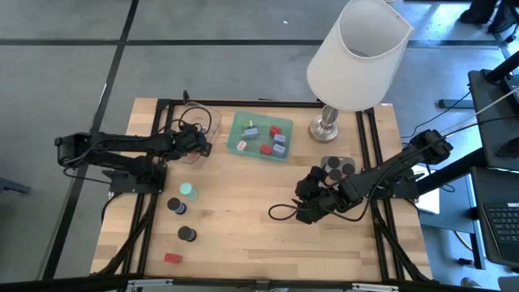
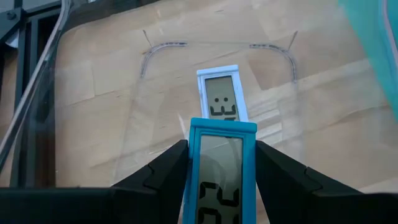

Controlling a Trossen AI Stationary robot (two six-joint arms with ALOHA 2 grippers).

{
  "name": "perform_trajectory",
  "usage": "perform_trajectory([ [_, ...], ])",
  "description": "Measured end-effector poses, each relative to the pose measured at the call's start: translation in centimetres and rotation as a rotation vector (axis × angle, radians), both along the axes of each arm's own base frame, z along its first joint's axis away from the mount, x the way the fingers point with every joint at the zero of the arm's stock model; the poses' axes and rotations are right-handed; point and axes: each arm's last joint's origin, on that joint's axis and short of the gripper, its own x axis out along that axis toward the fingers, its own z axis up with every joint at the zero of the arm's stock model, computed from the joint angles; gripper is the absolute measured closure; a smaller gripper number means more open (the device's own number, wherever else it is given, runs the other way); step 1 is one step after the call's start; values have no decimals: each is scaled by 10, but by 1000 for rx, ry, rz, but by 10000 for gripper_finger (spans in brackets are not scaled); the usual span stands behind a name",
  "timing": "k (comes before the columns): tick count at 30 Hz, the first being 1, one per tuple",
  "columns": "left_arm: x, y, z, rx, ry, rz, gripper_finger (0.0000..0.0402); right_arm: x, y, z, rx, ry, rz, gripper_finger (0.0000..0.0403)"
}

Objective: Pick & Place Office items
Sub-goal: Put the blue timer into the transparent bin, then put the light blue hourglass into the gray bin

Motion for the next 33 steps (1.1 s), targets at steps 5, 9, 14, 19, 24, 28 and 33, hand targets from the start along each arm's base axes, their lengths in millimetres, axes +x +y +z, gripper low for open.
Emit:
perform_trajectory([
  [5,1,0,0,4,-11,0,221,0,0,0,-2,-1,-1,116],
  [9,4,1,5,14,-16,-13,210,0,0,0,-1,-1,-1,116],
  [14,12,4,19,30,-18,-62,197,0,0,0,-1,-1,-1,116],
  [19,23,7,42,39,-3,-165,190,0,0,0,-1,-1,-1,116],
  [24,38,1,72,-29,-50,-399,190,0,0,0,-2,0,0,116],
  [28,51,-18,84,-133,-136,-627,190,0,0,0,-6,2,5,116],
  [33,61,-64,88,-320,-246,-920,190,0,0,0,-6,2,5,116],
])
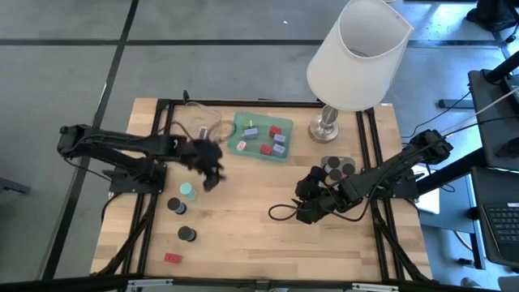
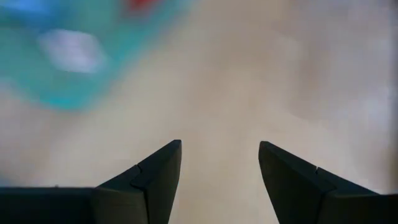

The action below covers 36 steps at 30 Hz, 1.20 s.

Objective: Pick & Place Office items
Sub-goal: Put the light blue hourglass into the gray bin

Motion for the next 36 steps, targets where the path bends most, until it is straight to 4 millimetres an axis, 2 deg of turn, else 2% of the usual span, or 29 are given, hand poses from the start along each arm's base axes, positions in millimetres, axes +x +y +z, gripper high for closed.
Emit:
perform_trajectory([
  [3,1,-32,2,-70,-24,-137,190,0,0,0,0,0,0,116],
  [6,-3,-57,2,-100,-10,-204,190,0,0,0,0,0,0,116],
  [10,-15,-82,-2,-151,72,-252,190,0,0,0,36,-17,-47,116],
  [14,-26,-99,-5,-174,137,-280,190,0,0,0,47,-17,-52,116],
  [21,-29,-103,-5,-30,78,-174,190,-2,2,-1,100,23,-20,116],
  [26,-28,-100,-5,45,40,-89,190,-5,4,-2,41,31,-22,116],
  [29,-27,-98,-4,78,21,-46,190,-6,4,-2,19,60,42,116],
  [36,-28,-100,-4,81,30,-91,190,-4,7,-2,50,78,116,115],
])
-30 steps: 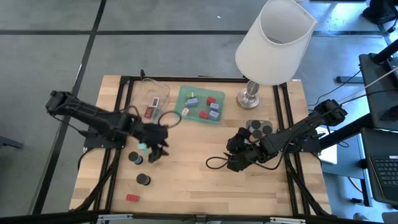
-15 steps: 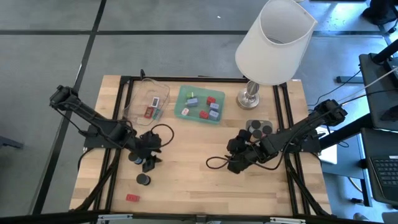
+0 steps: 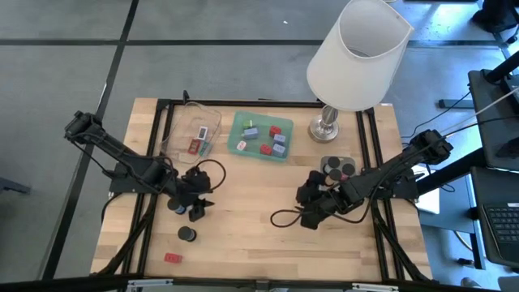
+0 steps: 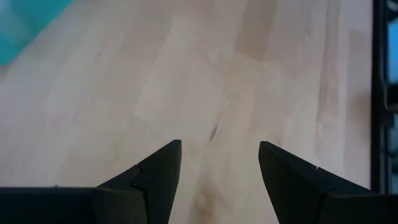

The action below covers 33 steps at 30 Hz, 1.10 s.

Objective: Pick & Place Office items
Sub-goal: Put the light blue hourglass into the gray bin

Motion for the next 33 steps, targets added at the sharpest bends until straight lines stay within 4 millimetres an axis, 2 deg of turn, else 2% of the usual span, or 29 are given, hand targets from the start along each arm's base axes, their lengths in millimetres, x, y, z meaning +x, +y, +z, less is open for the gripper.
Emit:
perform_trajectory([
  [8,1,-3,2,39,-21,-110,190,3,2,2,38,-34,8,115],
  [15,8,-5,8,109,-120,-175,190,4,3,2,45,-45,8,115],
  [19,6,-3,6,168,-98,-189,186,5,3,3,46,-48,8,115],
  [27,-14,4,-3,174,74,-33,139,5,3,3,50,-53,7,115],
  [33,-27,1,-1,190,92,-45,92,5,4,3,52,-59,7,114],
])
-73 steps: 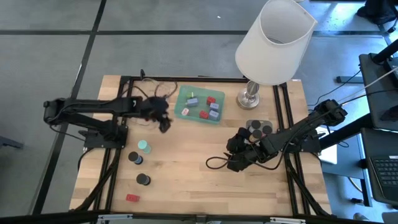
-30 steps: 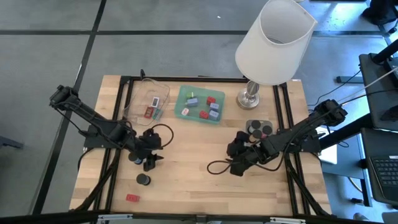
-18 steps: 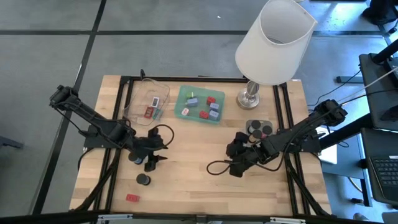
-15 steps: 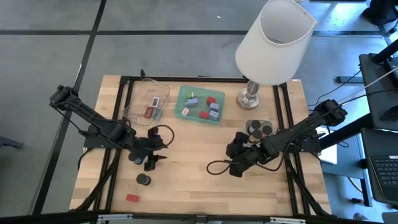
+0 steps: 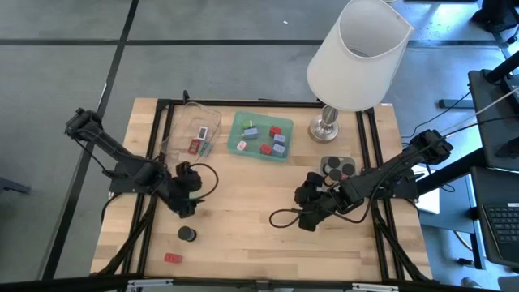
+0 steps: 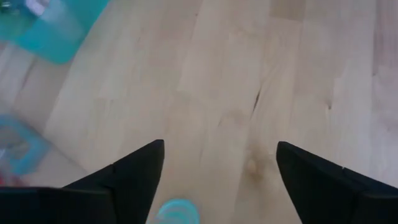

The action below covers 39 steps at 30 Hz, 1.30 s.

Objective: Pick & Place Office items
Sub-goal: Put the light blue hourglass into the gray bin

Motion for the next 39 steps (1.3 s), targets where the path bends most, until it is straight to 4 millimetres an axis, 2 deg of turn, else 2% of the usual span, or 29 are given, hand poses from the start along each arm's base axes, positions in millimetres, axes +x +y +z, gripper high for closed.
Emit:
perform_trajectory([
  [5,-20,6,4,-21,33,84,72,0,0,0,2,-4,0,114],
  [12,-40,9,5,-42,86,174,72,0,0,0,3,-6,0,114],
  [26,-45,4,-4,-35,132,235,72,0,0,0,3,-6,0,114],
  [39,-39,-1,-12,-19,162,290,72,0,0,0,3,-5,1,114],
])
